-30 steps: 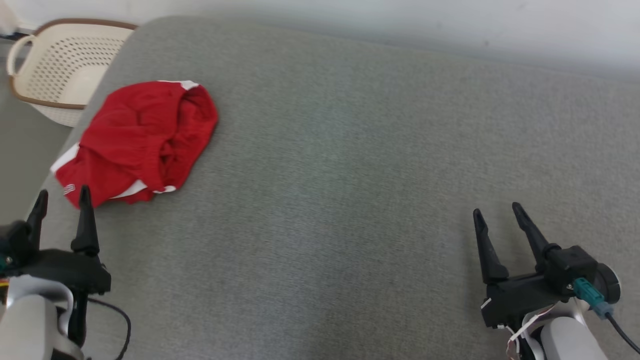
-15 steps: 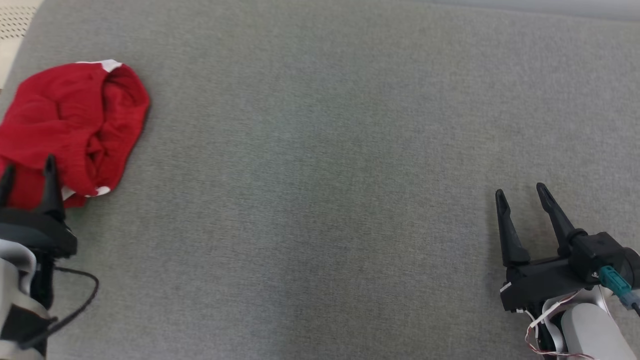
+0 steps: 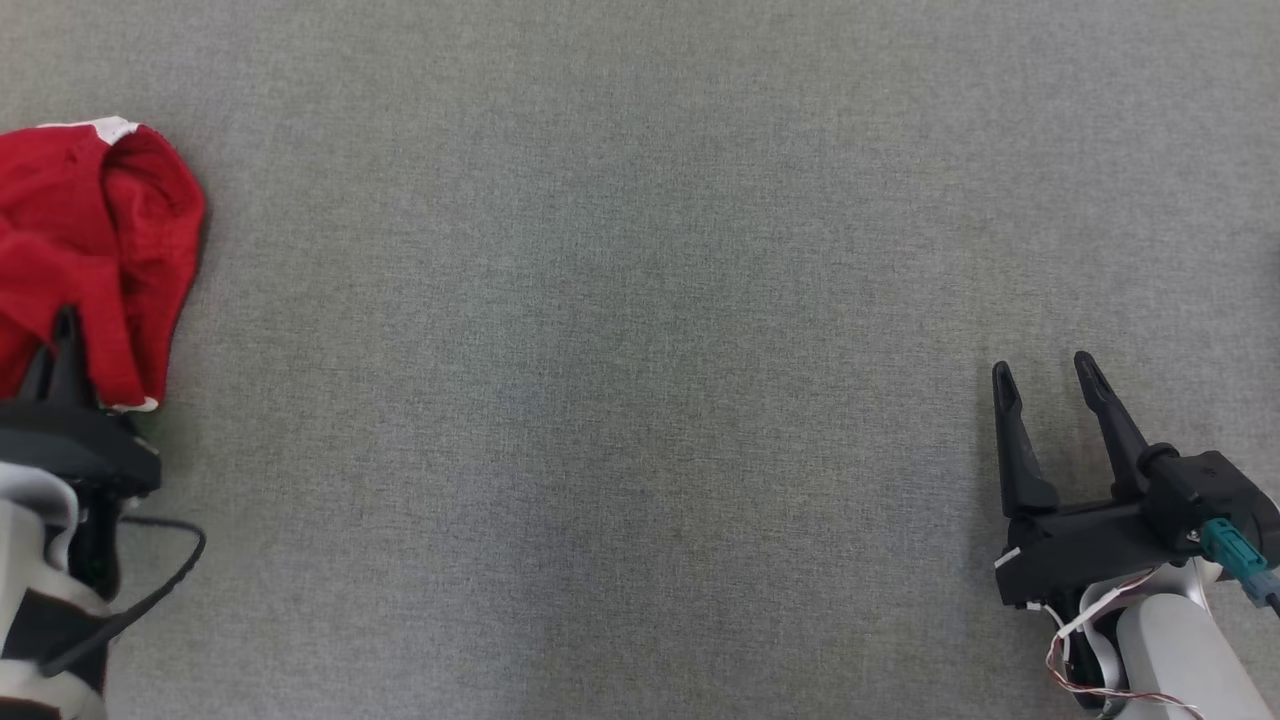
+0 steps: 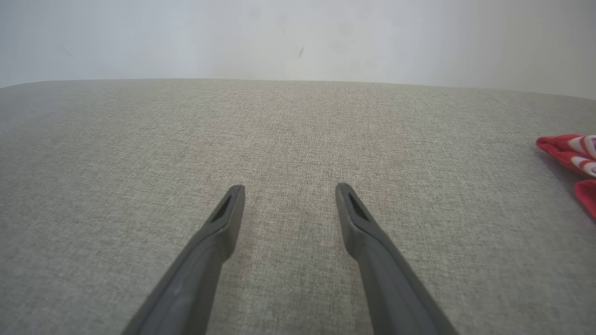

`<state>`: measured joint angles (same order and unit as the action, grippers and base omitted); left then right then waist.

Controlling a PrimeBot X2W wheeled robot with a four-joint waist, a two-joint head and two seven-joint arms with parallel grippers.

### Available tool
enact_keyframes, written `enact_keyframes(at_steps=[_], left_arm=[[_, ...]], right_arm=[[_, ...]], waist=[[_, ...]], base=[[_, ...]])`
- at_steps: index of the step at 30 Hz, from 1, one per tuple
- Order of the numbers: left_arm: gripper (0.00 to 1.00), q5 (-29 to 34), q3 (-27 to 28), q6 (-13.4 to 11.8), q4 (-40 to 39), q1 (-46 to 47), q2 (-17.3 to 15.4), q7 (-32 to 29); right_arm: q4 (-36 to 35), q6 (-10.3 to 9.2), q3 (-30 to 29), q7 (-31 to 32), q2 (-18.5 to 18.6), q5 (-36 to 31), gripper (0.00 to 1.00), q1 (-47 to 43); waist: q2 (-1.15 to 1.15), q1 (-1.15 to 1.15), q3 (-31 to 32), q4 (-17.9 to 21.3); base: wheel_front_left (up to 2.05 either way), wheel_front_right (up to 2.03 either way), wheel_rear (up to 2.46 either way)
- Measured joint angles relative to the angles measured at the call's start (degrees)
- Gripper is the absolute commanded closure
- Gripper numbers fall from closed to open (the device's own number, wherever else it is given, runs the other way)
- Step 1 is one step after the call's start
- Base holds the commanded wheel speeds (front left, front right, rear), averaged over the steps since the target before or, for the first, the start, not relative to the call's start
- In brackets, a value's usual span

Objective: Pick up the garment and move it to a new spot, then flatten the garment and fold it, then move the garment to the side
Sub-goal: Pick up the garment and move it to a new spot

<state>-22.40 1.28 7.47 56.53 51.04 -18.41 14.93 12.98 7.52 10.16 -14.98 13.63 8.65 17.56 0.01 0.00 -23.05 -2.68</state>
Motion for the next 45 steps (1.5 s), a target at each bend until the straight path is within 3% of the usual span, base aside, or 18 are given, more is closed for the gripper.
enact_keyframes(at_steps=[5,10,16,20,26,32,38,39,40,41,45], left_arm=[[1.00,-3.45,-1.76,0.00,-5.88,0.27,1.89,0.03],[1.00,-6.21,-4.02,0.00,-13.59,-0.77,5.93,0.08],[1.00,-5.49,-11.02,0.00,-18.30,-1.93,11.92,0.09],[1.00,-6.15,-16.36,-0.01,-18.85,-1.86,14.17,0.09],[1.00,-9.61,-24.55,-0.01,-20.80,-1.14,15.45,0.09],[1.00,-18.92,-38.86,-0.09,-26.17,-0.88,15.52,0.09],[1.00,-24.26,-49.13,-2.74,-28.65,-1.90,15.52,0.09],[0.80,-24.35,-50.00,-3.14,-28.83,-1.90,15.55,0.09],[0.45,-24.40,-50.50,-3.72,-28.93,-1.97,15.62,0.09],[0.00,-24.34,-50.85,-4.25,-28.83,-2.05,15.66,0.09],[0.00,-23.65,-51.12,-5.12,-27.42,-4.51,15.59,0.09]], right_arm=[[0.21,0.00,-0.10,0.00,-1.12,0.16,0.00,0.13],[0.47,0.00,-0.05,0.00,-2.50,0.19,0.00,0.08],[0.68,0.00,-0.05,0.00,-3.54,0.48,0.00,0.42],[0.81,0.00,-0.13,0.00,-4.34,0.89,0.00,0.70],[1.33,0.00,-0.54,0.00,-5.35,1.41,0.00,0.65],[1.93,0.00,-0.60,0.00,-6.36,1.49,0.00,0.35],[2.11,0.00,-0.38,0.00,-7.27,1.49,0.00,0.33],[2.12,0.00,-0.41,0.00,-7.42,1.49,0.00,0.34],[2.16,0.00,-0.38,0.00,-7.51,1.49,0.00,0.34],[2.24,0.00,-0.46,0.00,-7.60,1.49,0.00,0.34],[2.40,0.00,-0.93,0.00,-7.78,1.49,0.00,0.25]], waist=[[0.00,0.00,0.88,0.38],[0.00,0.00,2.09,0.81],[-0.01,0.00,3.31,2.55],[-0.01,0.00,3.90,4.64],[-0.01,0.00,4.60,8.62],[-0.01,0.00,5.54,12.64],[-0.01,0.00,6.68,15.78],[-0.01,-0.01,6.85,16.14],[-0.01,0.00,7.02,16.41],[-0.01,0.00,7.21,16.58],[-0.01,-0.01,8.07,16.44]], base=[[0.00,0.00,0.00],[0.00,0.00,0.00],[0.00,0.00,0.00],[0.00,0.00,0.00],[0.00,0.00,0.00],[0.00,0.00,0.00],[0.00,0.00,0.00],[0.00,0.00,0.00],[0.00,0.00,0.00],[0.00,0.00,0.00],[0.00,0.00,0.00]])
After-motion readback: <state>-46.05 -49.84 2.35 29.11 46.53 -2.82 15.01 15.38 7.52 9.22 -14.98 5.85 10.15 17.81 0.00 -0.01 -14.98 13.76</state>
